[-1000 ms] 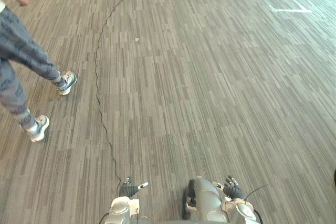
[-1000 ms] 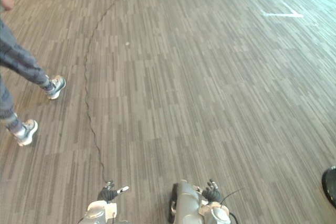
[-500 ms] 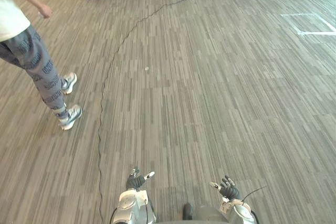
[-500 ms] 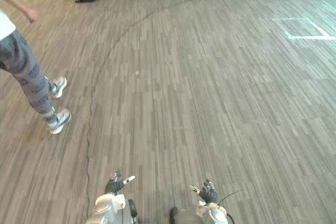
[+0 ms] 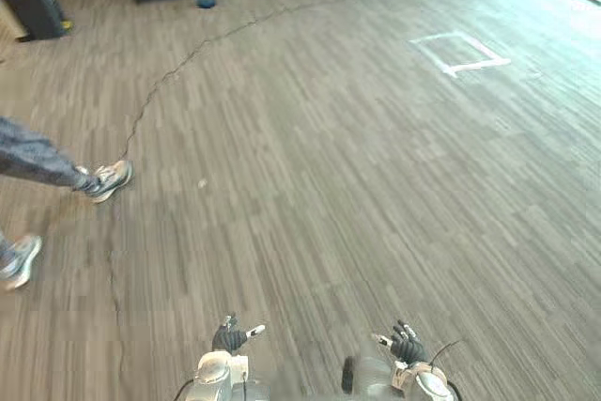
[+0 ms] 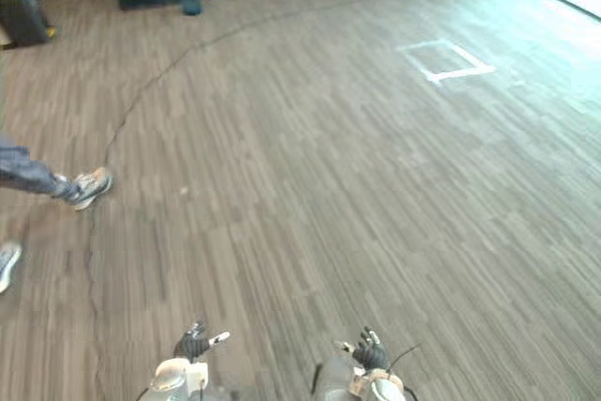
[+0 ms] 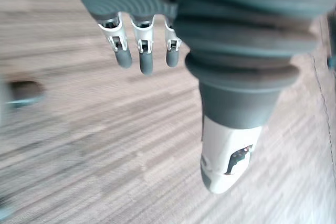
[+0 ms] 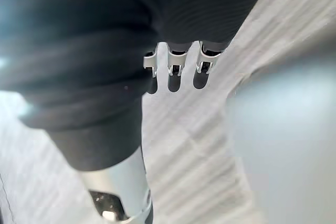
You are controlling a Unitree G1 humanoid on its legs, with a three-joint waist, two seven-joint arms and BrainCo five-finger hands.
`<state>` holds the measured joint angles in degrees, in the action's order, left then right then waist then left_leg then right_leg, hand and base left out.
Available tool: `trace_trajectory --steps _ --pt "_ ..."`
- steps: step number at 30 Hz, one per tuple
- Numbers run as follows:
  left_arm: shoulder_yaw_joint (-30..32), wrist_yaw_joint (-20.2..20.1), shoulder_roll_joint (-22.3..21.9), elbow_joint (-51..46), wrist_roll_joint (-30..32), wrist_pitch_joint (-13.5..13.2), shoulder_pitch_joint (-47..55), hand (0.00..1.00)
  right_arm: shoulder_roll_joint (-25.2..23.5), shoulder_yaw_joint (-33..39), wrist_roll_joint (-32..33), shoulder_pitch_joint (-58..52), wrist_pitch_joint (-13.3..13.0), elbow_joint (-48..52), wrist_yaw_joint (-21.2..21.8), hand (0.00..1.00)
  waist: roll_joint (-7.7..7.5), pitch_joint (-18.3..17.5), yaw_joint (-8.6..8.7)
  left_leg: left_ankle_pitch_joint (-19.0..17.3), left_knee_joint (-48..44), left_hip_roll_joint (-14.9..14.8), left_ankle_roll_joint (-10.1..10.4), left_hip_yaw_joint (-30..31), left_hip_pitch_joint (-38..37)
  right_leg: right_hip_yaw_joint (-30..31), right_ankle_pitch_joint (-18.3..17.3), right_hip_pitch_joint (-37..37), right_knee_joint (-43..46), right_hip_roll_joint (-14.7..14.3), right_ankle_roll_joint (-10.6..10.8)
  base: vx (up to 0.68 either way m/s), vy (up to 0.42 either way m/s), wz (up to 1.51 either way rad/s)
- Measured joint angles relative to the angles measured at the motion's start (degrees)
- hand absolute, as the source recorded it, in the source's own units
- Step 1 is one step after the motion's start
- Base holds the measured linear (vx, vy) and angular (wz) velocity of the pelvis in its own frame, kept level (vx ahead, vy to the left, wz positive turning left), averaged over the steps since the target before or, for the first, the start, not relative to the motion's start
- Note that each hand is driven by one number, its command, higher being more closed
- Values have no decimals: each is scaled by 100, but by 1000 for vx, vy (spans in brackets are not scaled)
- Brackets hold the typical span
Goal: Pick up cushions and gather them together orderly.
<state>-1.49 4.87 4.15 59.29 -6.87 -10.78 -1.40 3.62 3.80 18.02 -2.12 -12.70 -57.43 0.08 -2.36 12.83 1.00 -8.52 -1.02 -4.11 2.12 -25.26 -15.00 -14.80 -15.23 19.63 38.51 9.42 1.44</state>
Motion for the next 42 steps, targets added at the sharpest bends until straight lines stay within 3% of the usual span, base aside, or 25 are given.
trace_trajectory --steps 3,4,5,7,9,11,13,14,15,17,20,22,24,25,26,27,28,29,31,34,36,37,38,40,42 --pt "-17 -13 -65 13 13 2 -56 0 72 47 5 41 -15 18 0 0 17 34 16 -316 259 33 326 -181 -405 -517 1177 412 -2200 -48 -136 537 -61 -8" --pt "10 -18 -90 94 16 1 -8 0 64 53 12 26 -16 23 -2 0 -2 39 10 -320 270 87 322 -119 -640 -468 1721 408 -2250 -44 -414 647 -173 -19" --pt "125 -31 -199 141 19 23 73 0 101 54 10 28 -19 64 4 0 89 -9 51 -313 88 -27 322 -121 -798 -526 1876 406 -1866 -79 -620 662 -206 -32" --pt "400 -55 -431 133 70 27 142 0 155 65 -4 18 -10 279 20 0 403 -7 62 -257 -1404 -598 391 3 -523 -560 1288 213 -1382 -337 -829 657 -297 -37" --pt "737 -56 -598 -53 67 12 193 0 162 37 19 -6 -7 365 8 0 551 46 17 444 -4690 -1362 556 644 706 -245 804 -421 -1452 -841 -952 727 -324 -75" --pt "860 -56 -599 -222 56 -9 187 0 38 -75 63 -3 -1 421 -10 0 476 107 -102 72 -5825 -1382 638 701 1341 148 564 -1101 -1714 -1150 -1131 640 -136 -127" --pt "870 -56 -549 -326 10 -28 194 0 -65 -247 70 -7 3 429 -12 0 344 121 -127 -180 -5807 -1218 526 678 1869 491 428 -1671 -2058 -1261 -1179 547 -54 -111" --pt "894 -51 -543 -431 -23 -42 205 0 -132 -246 74 -49 5 427 -9 0 204 114 -147 -301 -5443 -1123 404 579 2206 747 419 -1979 -2254 -1291 -1047 522 -38 -130" --pt "912 -43 -557 -514 -49 -94 205 0 -155 -256 76 -37 20 435 -9 0 188 87 -243 -392 -4711 -1013 246 495 2523 1103 358 -2284 -2443 -1326 -942 530 3 -138" --pt "916 -23 -621 -552 -66 -149 203 0 -130 -265 76 -30 45 429 -9 0 271 50 -353 -342 -3151 -755 301 724 2823 1684 217 -2643 -2731 -1365 -749 502 90 -152" --pt "826 2 -605 -497 -70 -176 203 0 -77 -362 58 -19 41 308 -36 0 380 -47 -403 174 -1197 -469 594 1569 3161 2366 -68 -3078 -3007 -1353 -620 728 327 -125" --pt "680 -3 -506 -459 -102 -205 203 0 -78 -443 41 -127 57 -15 -57 0 258 -240 -471 946 -1130 -342 407 1625 3122 2848 -498 -3331 -2738 -1121 -430 750 409 -124" --pt "665 3 -317 -255 -108 -200 225 0 -215 -463 45 -184 62 -12 -58 0 -132 -523 -376 801 -1455 -47 87 1339 3029 2975 -647 -2858 -1520 -806 6 706 354 -90" --pt "658 2 -226 -190 -114 -185 208 0 -271 -467 41 -186 60 -30 -31 0 -296 -552 -360 577 -1514 67 -7 1057 2801 2953 -437 -2407 -364 -690 524 740 350 -74" --pt "644 13 -191 -138 -113 -171 202 0 -260 -476 37 -144 62 -89 -14 0 -335 -499 -330 351 -1478 152 -75 972 2475 2919 137 -2006 619 -645 1246 822 388 -66" --pt "531 28 -145 -81 -114 -132 196 0 -229 -473 35 -96 61 -118 -13 0 -270 -454 -255 195 -1359 199 -125 959 2129 2769 395 -1765 1343 -606 1372 636 292 -41" --pt "359 42 -122 62 -112 -75 181 0 -145 -474 32 -18 60 -118 -8 0 -175 -372 -176 61 -1129 209 -190 958 1548 2316 258 -1618 1867 -532 1066 569 260 -35" --pt "249 51 -132 131 -110 -50 189 0 -51 -500 9 0 48 -97 -3 0 7 -276 -150 13 -736 187 -261 894 946 1793 29 -1472 2060 -421 533 519 241 -45" --pt "199 59 -91 207 -110 -11 209 0 69 -620 -3 57 7 -70 15 0 157 -280 -107 2 -156 112 -278 728 144 950 -314 -859 1689 -392 -4 539 204 -34" --pt "51 50 -25 241 -108 4 100 0 147 -610 -3 133 -4 -77 50 0 89 -234 -7 -43 -84 83 -351 710 -91 472 -261 -60 324 -382 -23 484 6 18" --pt "-114 8 -60 238 -60 5 107 0 206 -576 6 145 16 -107 48 0 85 -210 75 -142 184 100 -371 759 -436 391 690 229 -1575 -327 42 547 -120 43" --pt "-191 -7 -46 242 -27 6 121 0 208 -556 13 101 11 -112 46 0 -12 -189 135 -195 256 213 -310 867 -576 431 1224 252 -1997 -244 16 594 -153 30" --pt "-186 -10 -85 311 18 6 145 0 225 -455 2 166 12 -182 46 0 26 -148 190 -229 174 188 -259 1012 -802 464 1571 274 -1575 -291 -238 613 -193 1" --pt "-1 -23 -290 333 34 3 119 0 245 -368 6 224 -11 -201 49 0 232 -148 189 -224 -794 -52 -214 1192 -544 455 1024 281 -1108 -353 -397 577 -243 -20" --pt "237 -55 -441 317 63 -3 165 0 286 -253 11 191 25 -186 49 0 482 -136 230 292 -2888 -518 773 1626 202 409 662 -257 -1221 -666 -551 672 -302 -14"
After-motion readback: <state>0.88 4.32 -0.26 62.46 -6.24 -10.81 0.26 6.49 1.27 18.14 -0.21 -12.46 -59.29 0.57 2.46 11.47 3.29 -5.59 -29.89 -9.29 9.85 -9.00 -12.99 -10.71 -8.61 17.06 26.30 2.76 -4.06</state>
